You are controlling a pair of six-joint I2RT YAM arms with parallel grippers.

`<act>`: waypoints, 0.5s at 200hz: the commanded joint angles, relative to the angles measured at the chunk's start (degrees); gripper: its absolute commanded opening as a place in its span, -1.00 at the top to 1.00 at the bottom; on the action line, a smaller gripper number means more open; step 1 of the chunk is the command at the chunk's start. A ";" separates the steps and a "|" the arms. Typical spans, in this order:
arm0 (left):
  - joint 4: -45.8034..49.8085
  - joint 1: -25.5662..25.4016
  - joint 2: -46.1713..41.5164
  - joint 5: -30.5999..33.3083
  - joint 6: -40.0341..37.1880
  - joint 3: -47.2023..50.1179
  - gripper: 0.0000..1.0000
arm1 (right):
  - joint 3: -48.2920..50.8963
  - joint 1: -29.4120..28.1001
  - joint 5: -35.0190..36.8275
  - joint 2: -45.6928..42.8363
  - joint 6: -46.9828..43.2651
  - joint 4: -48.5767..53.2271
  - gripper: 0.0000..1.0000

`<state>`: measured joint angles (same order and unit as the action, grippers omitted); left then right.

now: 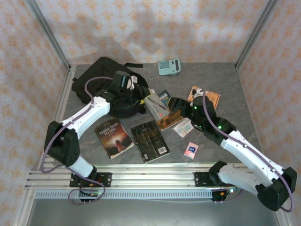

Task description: Pack books, pencil case, and school supplies into a backpack

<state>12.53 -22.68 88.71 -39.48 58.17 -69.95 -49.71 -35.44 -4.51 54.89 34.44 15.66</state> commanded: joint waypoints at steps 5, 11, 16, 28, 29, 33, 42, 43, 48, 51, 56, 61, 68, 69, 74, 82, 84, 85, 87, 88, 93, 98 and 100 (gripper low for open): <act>-10.81 0.35 -5.26 2.74 8.70 2.61 0.49 | 3.34 2.15 -5.95 0.65 19.39 -8.84 -0.99; -11.31 0.43 -6.11 3.36 9.72 3.24 0.50 | 3.68 2.43 -7.09 1.10 22.14 -10.56 -0.99; -11.70 0.57 -6.81 3.89 10.44 3.77 0.49 | 4.07 2.71 -7.91 1.49 24.00 -12.11 -0.99; -12.64 0.87 -8.48 4.94 11.95 4.90 0.49 | 5.59 3.43 -10.16 2.49 28.31 -17.08 -0.99; -12.72 0.88 -8.56 5.03 12.09 4.95 0.49 | 5.68 3.57 -10.47 2.58 28.49 -17.56 -0.99; -13.11 0.96 -9.11 5.45 12.55 5.35 0.48 | 6.22 3.89 -11.49 3.12 30.11 -19.55 -0.99; -14.33 0.97 -10.19 6.12 13.77 6.37 0.48 | 7.19 4.53 -13.92 4.87 33.65 -23.63 -0.99; -14.53 0.97 -10.34 6.19 13.92 6.48 0.48 | 7.27 4.56 -14.20 5.05 34.02 -24.04 -0.99; -15.43 1.02 -10.80 6.34 14.61 7.07 0.49 | 7.56 4.72 -15.32 6.14 35.70 -25.97 -0.99; -15.96 0.97 -11.09 6.43 15.05 7.38 0.48 | 7.86 4.76 -15.98 6.72 36.71 -27.33 -0.99; -16.76 0.97 -11.39 6.54 15.77 7.94 0.48 | 8.39 4.77 -17.01 7.79 38.19 -30.17 -0.99; -17.62 0.99 -11.67 6.53 16.45 8.42 0.48 | 8.87 4.77 -17.99 8.81 39.63 -33.17 -0.99; -18.65 0.97 -12.01 6.44 17.21 9.04 0.48 | 9.52 4.77 -19.40 10.23 41.53 -37.18 -0.99; -18.76 0.97 -12.04 6.44 17.36 9.18 0.48 | 9.58 4.77 -19.53 10.45 41.78 -37.76 -0.99; -19.25 0.97 -12.21 6.51 17.71 9.57 0.48 | 9.93 4.68 -20.10 11.29 42.99 -40.51 -0.99; -19.71 0.97 -12.48 6.69 18.02 10.11 0.48 | 10.54 4.53 -20.88 12.50 44.79 -44.84 -0.99; -19.80 0.97 -12.50 6.76 18.09 10.30 0.48 | 10.59 4.47 -20.99 12.58 45.14 -45.90 -1.00; -19.86 0.97 -12.59 6.78 18.15 10.33 0.48 | 10.64 4.44 -21.12 12.59 45.34 -46.38 -1.00; -19.97 0.97 -12.66 6.83 18.23 10.47 0.48 | 10.70 4.42 -21.25 12.65 45.71 -47.33 -1.00; -20.03 0.97 -12.71 6.85 18.26 10.50 0.48 | 10.69 4.37 -21.33 13.29 45.89 -47.76 -0.99; -20.29 0.97 -12.83 6.88 18.49 10.77 0.48 | 10.65 4.21 -21.79 14.54 46.58 -49.78 -0.98; -20.56 0.99 -12.80 6.96 18.62 11.04 0.48 | 10.54 4.01 -22.11 15.21 47.05 -51.30 -0.98; -20.61 0.97 -12.82 7.01 18.68 11.12 0.49 | 10.52 3.92 -22.18 15.41 47.17 -51.95 -0.97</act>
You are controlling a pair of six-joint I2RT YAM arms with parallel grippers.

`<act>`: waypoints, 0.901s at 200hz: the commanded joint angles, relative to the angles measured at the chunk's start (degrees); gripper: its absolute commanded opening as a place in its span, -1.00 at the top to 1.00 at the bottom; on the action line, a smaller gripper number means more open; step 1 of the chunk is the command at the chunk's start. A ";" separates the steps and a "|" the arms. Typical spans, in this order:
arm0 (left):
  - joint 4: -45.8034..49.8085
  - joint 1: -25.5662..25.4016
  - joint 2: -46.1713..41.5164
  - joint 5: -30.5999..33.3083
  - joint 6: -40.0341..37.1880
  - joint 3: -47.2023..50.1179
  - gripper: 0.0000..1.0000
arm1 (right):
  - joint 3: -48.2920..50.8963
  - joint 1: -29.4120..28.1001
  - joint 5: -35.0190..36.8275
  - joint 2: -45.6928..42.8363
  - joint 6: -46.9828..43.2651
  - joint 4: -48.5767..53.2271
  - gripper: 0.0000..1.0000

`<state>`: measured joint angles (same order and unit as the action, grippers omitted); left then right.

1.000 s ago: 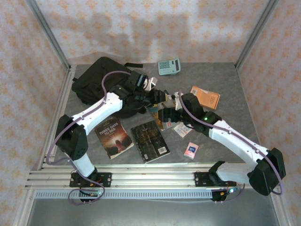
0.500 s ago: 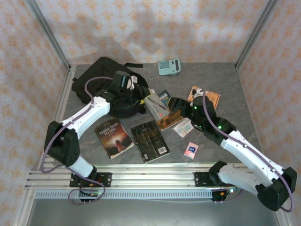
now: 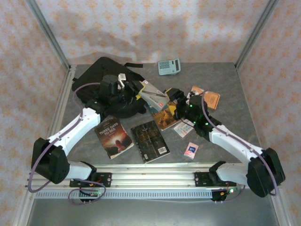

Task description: Pack books, pencil case, and school supplies into a backpack

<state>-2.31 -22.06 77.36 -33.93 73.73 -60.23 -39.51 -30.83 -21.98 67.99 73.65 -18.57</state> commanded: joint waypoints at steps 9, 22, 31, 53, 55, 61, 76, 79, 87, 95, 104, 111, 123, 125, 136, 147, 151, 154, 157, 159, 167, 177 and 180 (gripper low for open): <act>-6.28 0.36 -1.60 1.67 3.54 1.74 0.48 | 0.06 -1.18 -5.00 3.27 8.70 -19.53 -0.94; -6.94 0.36 -1.44 1.77 4.08 1.91 0.49 | 0.11 -1.90 -4.94 4.20 9.48 -21.90 -0.85; -7.25 0.36 -1.14 1.59 4.31 1.88 0.49 | 0.41 -2.28 -4.61 4.61 10.11 -23.17 -0.78; -7.73 0.36 -1.02 1.55 4.75 2.02 0.49 | 1.81 -2.66 -3.17 4.81 11.54 -26.74 -0.52; -7.72 0.36 -1.06 1.58 4.75 2.02 0.49 | 1.98 -2.66 -3.10 4.81 11.61 -26.95 -0.50; -7.63 0.36 -1.12 1.74 4.67 2.04 0.49 | 2.18 -2.66 -2.93 4.71 11.76 -27.19 -0.43; -7.10 0.36 -1.16 1.94 4.40 2.13 0.49 | 2.58 -2.66 -2.42 4.29 11.73 -27.32 -0.29; -6.98 0.36 -1.15 1.94 4.32 2.17 0.48 | 2.67 -2.66 -2.32 4.20 11.71 -27.27 -0.26; -7.00 0.36 -1.15 1.94 4.39 2.28 0.48 | 2.81 -2.66 -2.03 4.02 11.66 -27.09 -0.18; -7.00 0.33 -1.08 1.94 4.39 2.38 0.48 | 3.01 -2.66 -1.65 3.82 11.52 -26.83 -0.09; -7.01 0.36 -1.15 2.03 4.42 2.62 0.47 | 3.25 -2.66 -1.13 3.50 11.44 -26.35 0.00; -6.88 0.36 -1.15 2.07 4.27 2.66 0.46 | 3.36 -2.66 -0.84 3.32 11.20 -26.11 0.07; -6.04 0.36 -1.26 2.29 3.76 2.82 0.38 | 3.56 -2.66 -0.39 2.89 10.61 -25.51 0.17; -5.87 0.36 -1.32 2.36 3.62 2.79 0.37 | 3.62 -2.66 -0.29 2.75 10.63 -25.30 0.19; -4.85 0.36 -1.45 2.55 2.86 2.76 0.31 | 3.82 -2.66 0.21 2.13 9.93 -24.05 0.25; -3.88 0.36 -1.49 2.64 2.12 2.65 0.23 | 3.93 -2.53 0.76 1.18 9.09 -22.17 0.28; -3.50 0.36 -1.51 2.64 1.73 2.59 0.20 | 4.03 -2.53 1.08 0.71 8.83 -21.37 0.29; -3.17 0.36 -1.45 2.64 1.43 2.50 0.18 | 4.08 -2.44 1.25 0.34 8.51 -20.97 0.30; -2.82 0.36 -1.46 2.64 1.15 2.37 0.15 | 4.16 -2.40 1.45 0.08 8.24 -20.50 0.31; -2.62 0.36 -1.41 2.64 0.97 2.24 0.14 | 4.17 -2.33 1.53 0.09 8.04 -20.18 0.31; -1.67 0.36 -1.20 2.56 0.15 1.96 0.07 | 4.40 -2.01 1.87 -1.15 7.31 -19.02 0.32; 0.02 0.44 -1.16 2.60 -1.29 1.42 -0.04 | 4.68 -1.42 2.02 -2.50 6.66 -17.39 0.32; 0.66 0.44 -1.04 2.64 -1.79 1.17 -0.07 | 4.76 -1.24 2.10 -2.86 6.45 -17.02 0.32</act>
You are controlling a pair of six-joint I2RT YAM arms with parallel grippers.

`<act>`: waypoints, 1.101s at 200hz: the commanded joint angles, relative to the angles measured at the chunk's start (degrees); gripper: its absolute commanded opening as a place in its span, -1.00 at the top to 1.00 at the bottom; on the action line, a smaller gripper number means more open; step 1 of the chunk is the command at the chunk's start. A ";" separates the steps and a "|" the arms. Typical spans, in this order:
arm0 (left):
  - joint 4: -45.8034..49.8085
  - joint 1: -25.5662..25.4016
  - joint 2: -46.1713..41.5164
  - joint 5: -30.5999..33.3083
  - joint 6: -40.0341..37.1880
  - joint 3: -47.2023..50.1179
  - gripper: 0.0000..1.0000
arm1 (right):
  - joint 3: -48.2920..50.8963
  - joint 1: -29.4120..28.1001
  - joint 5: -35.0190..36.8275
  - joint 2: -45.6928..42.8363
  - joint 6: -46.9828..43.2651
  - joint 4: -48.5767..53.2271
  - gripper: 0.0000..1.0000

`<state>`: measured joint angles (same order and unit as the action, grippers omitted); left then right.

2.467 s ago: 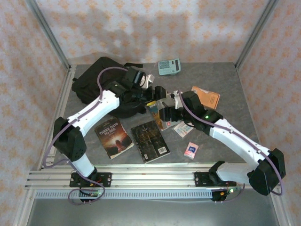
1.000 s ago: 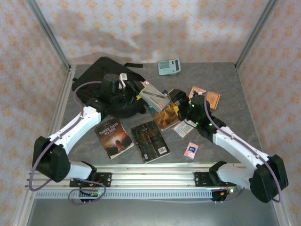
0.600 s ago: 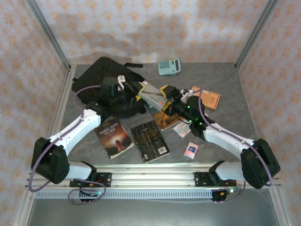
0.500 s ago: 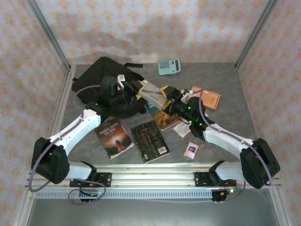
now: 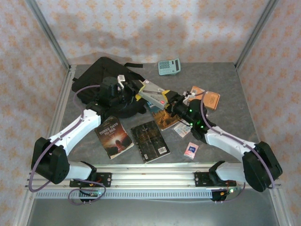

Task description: Pack books, pencil case, and school supplies into a backpack

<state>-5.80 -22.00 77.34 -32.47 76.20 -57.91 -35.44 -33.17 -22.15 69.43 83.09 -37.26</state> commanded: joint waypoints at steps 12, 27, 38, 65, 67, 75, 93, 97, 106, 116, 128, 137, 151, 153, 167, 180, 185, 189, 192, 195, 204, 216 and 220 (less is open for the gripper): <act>7.32 0.60 -0.77 1.43 -6.91 -2.48 -0.22 | 1.14 1.88 2.46 -5.68 -4.03 3.32 0.32; 13.79 1.20 -0.35 2.28 -11.95 -5.56 -0.36 | 1.25 2.94 3.01 -7.94 -5.97 7.81 0.32; 18.99 1.80 0.07 3.44 -16.29 -8.18 -0.41 | 1.25 3.60 3.75 -9.93 -8.57 11.65 0.32; 36.78 2.49 2.74 12.88 -31.21 -18.05 -0.43 | 0.99 5.57 6.00 -14.95 -15.27 21.86 0.34; 38.05 2.53 3.15 13.80 -32.37 -18.91 -0.43 | 0.99 5.75 6.07 -15.25 -15.86 22.53 0.34; 41.99 2.56 4.85 16.93 -36.59 -22.00 -0.43 | 0.77 6.45 6.39 -16.32 -17.46 25.11 0.35; 49.09 2.36 10.11 21.34 -46.83 -28.80 -0.43 | 0.99 8.02 6.25 -17.86 -20.10 28.33 0.35; 51.42 2.13 11.94 22.74 -49.66 -30.90 -0.42 | 0.99 8.25 6.16 -18.11 -20.71 29.03 0.35; 56.70 1.34 15.87 27.16 -54.74 -36.11 -0.42 | 0.90 8.79 6.07 -18.51 -22.02 30.32 0.35; 60.01 0.72 19.62 28.30 -59.82 -39.98 -0.42 | 0.90 9.21 6.07 -18.93 -23.25 31.35 0.35; 61.88 0.17 22.88 29.01 -63.74 -42.72 -0.41 | 0.71 9.65 5.99 -19.19 -24.70 32.57 0.35; 62.62 0.03 24.59 28.90 -65.74 -43.86 -0.40 | 0.45 9.99 5.94 -19.26 -25.55 33.63 0.35; 63.83 0.03 27.11 28.14 -67.65 -45.02 -0.41 | 0.46 10.70 5.52 -19.12 -26.00 33.92 0.35; 63.95 0.03 27.43 28.16 -67.85 -45.14 -0.41 | 0.46 10.81 5.38 -19.08 -26.04 33.98 0.35; 65.40 0.12 29.82 27.73 -69.22 -46.36 -0.41 | 0.25 11.90 4.37 -18.72 -26.39 34.13 0.35; 66.15 0.29 31.63 26.92 -70.19 -47.31 -0.41 | 0.21 12.71 3.58 -18.25 -26.96 34.14 0.35; 66.18 0.26 31.73 26.43 -70.58 -47.39 -0.40 | 0.13 13.08 3.17 -18.07 -27.09 34.10 0.35; 66.16 0.29 31.79 25.93 -70.89 -47.39 -0.40 | 0.11 13.37 2.86 -17.87 -27.25 34.10 0.35; 66.13 0.29 33.09 25.53 -71.11 -47.47 -0.39 | 0.07 13.61 2.63 -17.76 -27.28 34.09 0.35; 66.19 0.33 33.58 25.31 -71.31 -47.48 -0.40 | 0.06 13.84 2.40 -17.61 -27.36 34.12 0.35; 66.33 0.38 34.32 25.29 -71.62 -47.69 -0.39 | 0.02 14.44 1.67 -17.20 -27.37 34.01 0.35; 66.19 0.49 35.18 25.53 -71.89 -47.66 -0.38 | 0.19 15.22 0.65 -16.82 -27.37 33.49 0.35; 66.14 0.47 35.47 25.60 -71.98 -47.65 -0.38 | 0.20 15.54 0.27 -16.66 -27.29 33.35 0.35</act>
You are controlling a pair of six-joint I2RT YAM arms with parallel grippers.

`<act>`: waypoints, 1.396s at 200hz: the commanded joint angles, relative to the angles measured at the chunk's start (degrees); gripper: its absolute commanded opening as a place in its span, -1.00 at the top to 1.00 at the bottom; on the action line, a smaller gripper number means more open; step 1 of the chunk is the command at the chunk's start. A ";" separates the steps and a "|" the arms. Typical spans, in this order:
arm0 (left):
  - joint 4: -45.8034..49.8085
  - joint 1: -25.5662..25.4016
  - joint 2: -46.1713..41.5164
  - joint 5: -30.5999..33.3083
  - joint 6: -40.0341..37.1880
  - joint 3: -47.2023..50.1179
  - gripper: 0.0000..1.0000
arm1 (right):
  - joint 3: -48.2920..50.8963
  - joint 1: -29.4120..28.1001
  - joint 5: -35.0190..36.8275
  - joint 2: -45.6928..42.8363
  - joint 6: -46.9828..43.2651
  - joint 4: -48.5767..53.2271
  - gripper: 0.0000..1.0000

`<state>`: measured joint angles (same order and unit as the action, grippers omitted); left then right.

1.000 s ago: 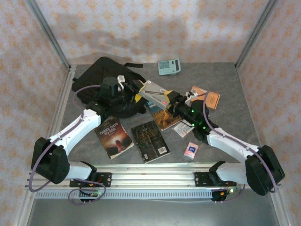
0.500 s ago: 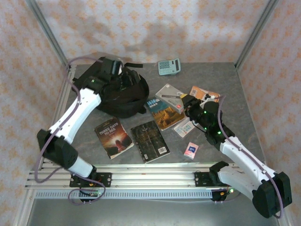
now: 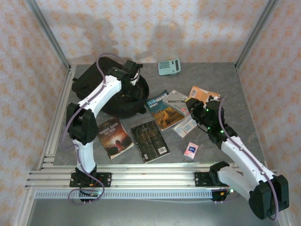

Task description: Pack books, pencil case, and school supplies into a backpack

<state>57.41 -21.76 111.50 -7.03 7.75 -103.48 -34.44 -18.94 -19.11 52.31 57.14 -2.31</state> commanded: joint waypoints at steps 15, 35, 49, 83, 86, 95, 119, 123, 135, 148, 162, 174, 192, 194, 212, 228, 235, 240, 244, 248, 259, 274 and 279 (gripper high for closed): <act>2.81 0.49 2.32 1.02 -3.54 -2.33 -0.36 | -0.63 2.13 -3.71 0.77 -1.33 -2.05 0.35; 2.45 0.66 3.64 1.58 -3.62 -2.41 -0.34 | -0.24 2.78 -4.39 0.86 -1.42 -2.44 0.35; 2.76 0.66 4.69 1.47 -3.80 -2.76 -0.31 | -0.02 2.97 -4.61 0.86 -1.51 -2.47 0.35; 2.06 0.82 5.57 1.64 -3.98 -0.89 -0.01 | -0.04 3.42 -4.62 0.99 -2.19 -2.07 0.35; 1.89 0.84 5.50 1.80 -3.97 -0.66 0.07 | -0.02 3.40 -4.55 1.03 -2.21 -2.09 0.35; 1.44 0.99 5.33 2.10 -3.80 -0.05 0.37 | -0.02 3.44 -4.45 1.04 -2.17 -2.04 0.35; 0.46 1.58 4.09 1.75 -3.04 0.50 0.87 | -0.27 3.41 -4.50 1.32 -2.12 -2.10 0.36; 0.39 1.67 3.80 1.82 -2.91 0.41 0.95 | -0.35 3.47 -4.51 1.30 -2.19 -2.01 0.35; 0.14 1.89 2.79 1.69 -2.42 0.08 1.00 | -0.66 3.40 -4.48 1.36 -2.30 -1.85 0.36; -0.06 1.98 1.26 1.71 -1.76 -0.28 1.00 | -1.14 3.43 -4.44 1.36 -2.61 -1.34 0.35; -0.82 1.98 -1.10 1.20 -0.89 -0.58 1.00 | -1.55 3.46 -4.52 1.54 -2.83 -1.27 0.35; -1.62 1.98 -4.03 0.84 -0.04 -0.55 1.00 | -2.22 3.42 -4.95 2.12 -3.04 -1.21 0.35; -2.54 1.98 -7.69 0.93 1.27 -0.62 1.00 | -3.61 3.44 -5.09 2.85 -3.60 -0.77 0.35; -2.60 1.98 -8.05 1.02 1.47 -0.66 1.00 | -3.79 3.46 -5.13 2.92 -3.61 -0.77 0.35; -3.06 1.94 -11.46 1.49 2.73 -0.72 1.00 | -5.44 3.46 -6.21 4.32 -3.55 -1.30 0.35; -3.65 1.96 -14.30 1.47 3.55 -0.29 1.00 | -7.13 3.41 -7.50 6.25 -3.36 -1.63 0.35; -4.08 1.98 -15.52 1.41 4.03 0.14 1.00 | -7.78 3.43 -8.06 7.06 -3.07 -2.15 0.35; -4.43 1.98 -16.38 1.25 4.42 0.58 1.00 | -8.04 3.36 -8.75 7.77 -2.73 -2.91 0.35; -4.84 1.98 -16.95 1.02 4.82 0.84 1.00 | -8.35 3.25 -9.31 8.36 -2.51 -3.55 0.34; -5.19 1.98 -17.66 0.49 5.13 1.18 1.00 | -8.74 3.08 -9.71 8.98 -2.32 -4.14 0.34; -6.25 1.98 -19.04 -1.50 5.95 1.95 1.00 | -10.28 2.15 -10.24 10.75 -2.37 -4.49 0.34; -7.07 1.92 -19.91 -4.07 7.28 2.49 1.00 | -12.11 0.46 -10.46 13.68 -2.09 -5.39 0.34; -7.05 1.97 -20.16 -4.72 7.59 2.50 1.00 | -12.80 -0.14 -10.58 14.84 -1.90 -5.93 0.34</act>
<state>53.30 -19.49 92.86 -7.51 12.19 -102.10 -42.94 -16.73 -27.27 63.72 54.83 -3.09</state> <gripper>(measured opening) 0.043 0.334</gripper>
